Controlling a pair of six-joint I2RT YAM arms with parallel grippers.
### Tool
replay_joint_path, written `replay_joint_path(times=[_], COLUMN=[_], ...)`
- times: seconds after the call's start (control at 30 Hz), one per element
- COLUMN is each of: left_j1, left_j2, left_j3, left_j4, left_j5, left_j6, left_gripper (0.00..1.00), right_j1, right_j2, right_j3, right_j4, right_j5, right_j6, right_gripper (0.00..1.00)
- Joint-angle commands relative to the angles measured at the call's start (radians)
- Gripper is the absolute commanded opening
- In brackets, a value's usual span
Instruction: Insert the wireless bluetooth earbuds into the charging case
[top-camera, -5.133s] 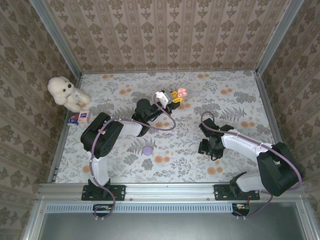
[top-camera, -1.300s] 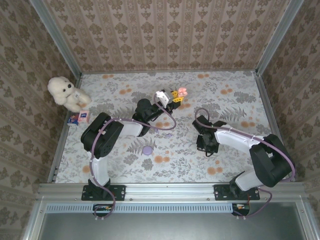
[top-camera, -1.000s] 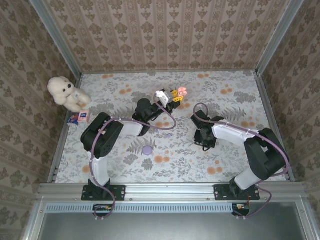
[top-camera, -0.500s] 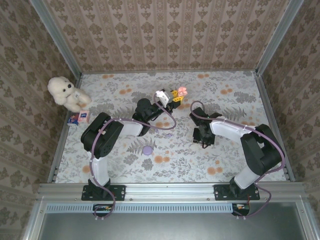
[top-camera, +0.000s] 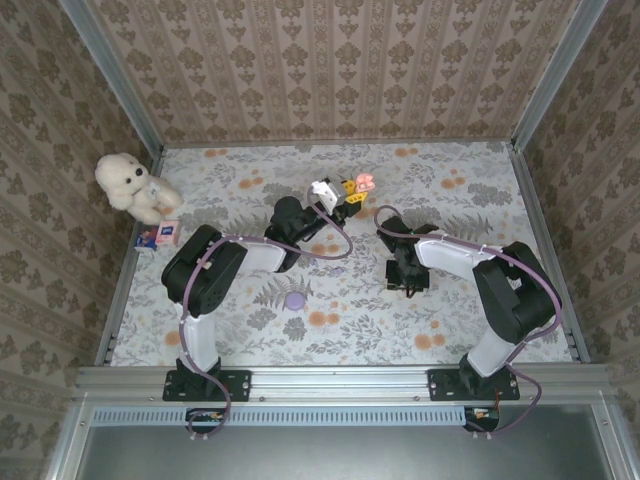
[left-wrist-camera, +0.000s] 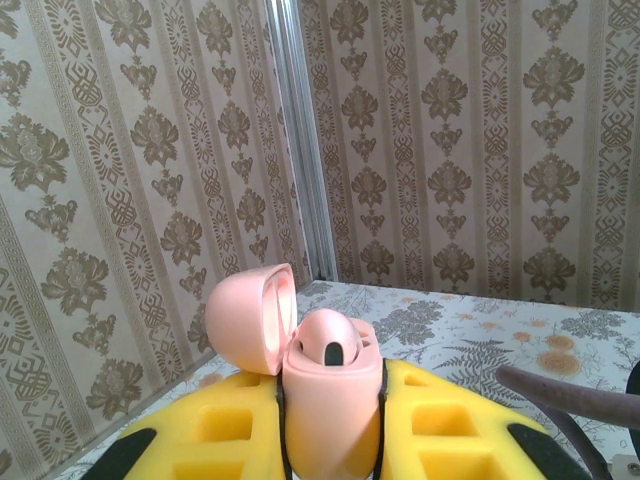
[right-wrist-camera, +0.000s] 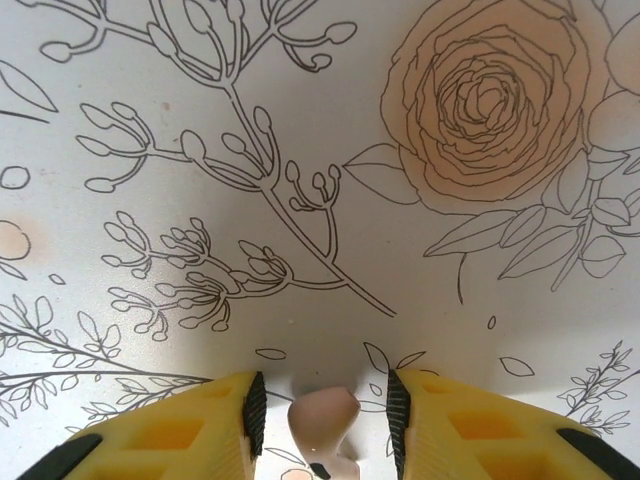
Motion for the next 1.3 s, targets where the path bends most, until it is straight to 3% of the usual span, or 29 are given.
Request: replay_joint_path(times=[0.0, 0.8, 1.27], left_j1=[-0.001, -0.003, -0.005], left_j2=[0.003, 0.002, 0.003], left_j3=[0.039, 0.034, 0.036], left_j4=[0.039, 0.039, 0.039], left_j5=[-0.001, 0.0, 0.0], left_j6=[-0.02, -0.025, -0.031], left_gripper=[0.0, 0.0, 0.0], right_j1=[-0.002, 0.0, -0.046], right_j2=[0.021, -0.03, -0.071], right_j3=[0.018, 0.019, -0.021], right_j4=[-0.045, -0.036, 0.001], right_j5=[0.028, 0.012, 0.011], right_j6=[-0.023, 0.001, 0.128], right_gripper=[0.4, 0.21, 0.2])
